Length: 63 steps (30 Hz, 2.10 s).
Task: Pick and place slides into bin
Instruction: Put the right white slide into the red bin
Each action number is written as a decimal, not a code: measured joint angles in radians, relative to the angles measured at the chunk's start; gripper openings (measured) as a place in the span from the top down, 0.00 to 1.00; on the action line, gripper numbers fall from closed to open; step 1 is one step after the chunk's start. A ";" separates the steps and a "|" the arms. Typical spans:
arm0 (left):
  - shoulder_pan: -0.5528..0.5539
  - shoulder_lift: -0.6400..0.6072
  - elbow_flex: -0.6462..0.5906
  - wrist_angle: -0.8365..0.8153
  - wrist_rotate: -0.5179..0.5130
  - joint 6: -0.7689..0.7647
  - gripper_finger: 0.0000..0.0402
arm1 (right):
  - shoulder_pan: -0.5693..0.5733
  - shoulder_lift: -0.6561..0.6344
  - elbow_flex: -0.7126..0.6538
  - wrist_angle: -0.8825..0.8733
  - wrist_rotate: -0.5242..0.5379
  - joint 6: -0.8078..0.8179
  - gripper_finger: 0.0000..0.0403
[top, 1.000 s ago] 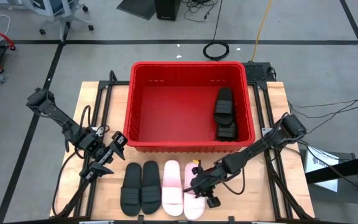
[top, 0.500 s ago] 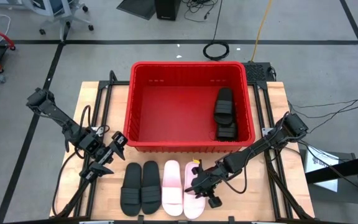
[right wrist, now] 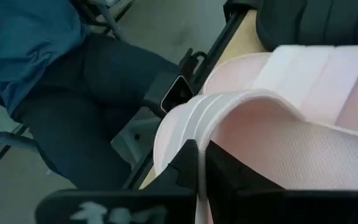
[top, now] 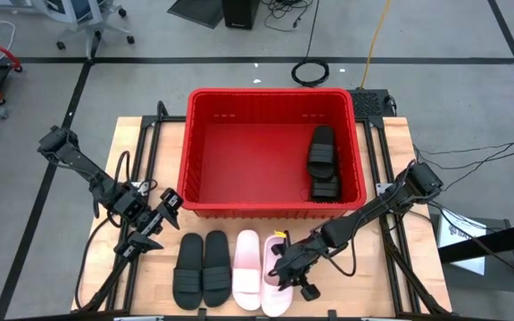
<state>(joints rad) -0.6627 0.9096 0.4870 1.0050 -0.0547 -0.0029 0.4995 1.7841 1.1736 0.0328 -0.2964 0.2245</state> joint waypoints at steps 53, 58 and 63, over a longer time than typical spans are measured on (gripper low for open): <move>0.345 -0.033 0.000 -0.046 -0.365 0.207 0.40 | -0.879 -0.694 0.001 -0.285 -0.245 -0.493 0.99; 0.455 -0.071 0.000 -0.079 -0.265 0.155 0.40 | -1.099 -0.651 0.003 -0.299 -0.453 -0.505 1.00; 0.577 -0.114 0.000 -0.146 -0.200 0.087 0.40 | -1.248 -0.529 0.069 -0.378 -0.699 -0.529 1.00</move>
<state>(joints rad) -0.0862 0.7955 0.4866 0.8594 -0.2551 0.0845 -0.7480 1.2547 1.2429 -0.3449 -0.9949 -0.3045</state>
